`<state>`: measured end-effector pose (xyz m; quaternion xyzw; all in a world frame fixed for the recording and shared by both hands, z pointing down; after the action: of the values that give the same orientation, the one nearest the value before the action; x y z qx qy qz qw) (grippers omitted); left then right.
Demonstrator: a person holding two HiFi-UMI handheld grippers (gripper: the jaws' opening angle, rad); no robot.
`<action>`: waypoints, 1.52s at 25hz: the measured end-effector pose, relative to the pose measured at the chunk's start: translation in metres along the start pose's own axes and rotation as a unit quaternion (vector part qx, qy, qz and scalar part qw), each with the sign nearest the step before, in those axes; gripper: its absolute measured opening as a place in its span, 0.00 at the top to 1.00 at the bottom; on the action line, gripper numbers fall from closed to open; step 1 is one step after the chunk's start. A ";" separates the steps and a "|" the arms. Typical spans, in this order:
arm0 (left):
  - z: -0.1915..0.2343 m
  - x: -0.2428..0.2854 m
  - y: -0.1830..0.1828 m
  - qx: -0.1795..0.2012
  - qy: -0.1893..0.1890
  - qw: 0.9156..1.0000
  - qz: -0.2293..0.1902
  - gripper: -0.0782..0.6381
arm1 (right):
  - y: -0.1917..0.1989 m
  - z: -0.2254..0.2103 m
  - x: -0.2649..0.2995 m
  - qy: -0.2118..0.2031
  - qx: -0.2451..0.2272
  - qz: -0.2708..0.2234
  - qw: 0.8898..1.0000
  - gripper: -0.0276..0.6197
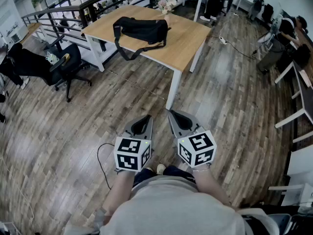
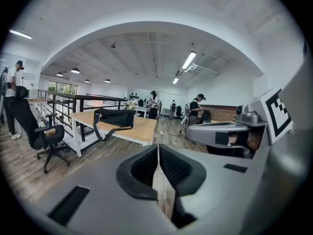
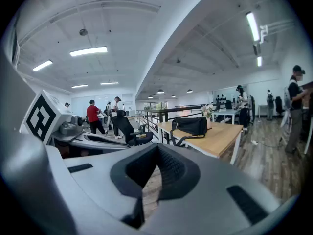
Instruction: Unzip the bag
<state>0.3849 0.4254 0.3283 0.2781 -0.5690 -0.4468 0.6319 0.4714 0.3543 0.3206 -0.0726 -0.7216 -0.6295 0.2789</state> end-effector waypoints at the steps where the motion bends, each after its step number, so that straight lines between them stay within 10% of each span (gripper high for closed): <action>1: 0.001 0.001 0.001 0.000 0.001 1.000 0.001 0.85 | 0.000 -0.002 0.000 0.001 -0.001 0.001 1.000 0.95; 16: -0.007 0.014 0.002 -0.009 0.046 0.999 -0.002 0.85 | 0.009 -0.007 0.004 -0.019 0.021 -0.012 1.000 0.95; 38: -0.023 0.039 0.021 -0.030 -0.020 0.999 0.007 0.73 | 0.039 -0.046 0.010 -0.056 0.026 0.016 0.998 0.82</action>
<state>0.4104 0.3972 0.3599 0.2457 -0.5702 -0.4644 0.6315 0.4956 0.3158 0.3615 -0.1117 -0.7510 -0.6010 0.2498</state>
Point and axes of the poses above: the fingertips, and each gripper's own axes: x forward along the fingers, z to its left, y out of its underside, the point moved 4 cm from there along -x, backward along the fingers, and after that the axes turned 13 degrees about z, right-handed, at the moved point
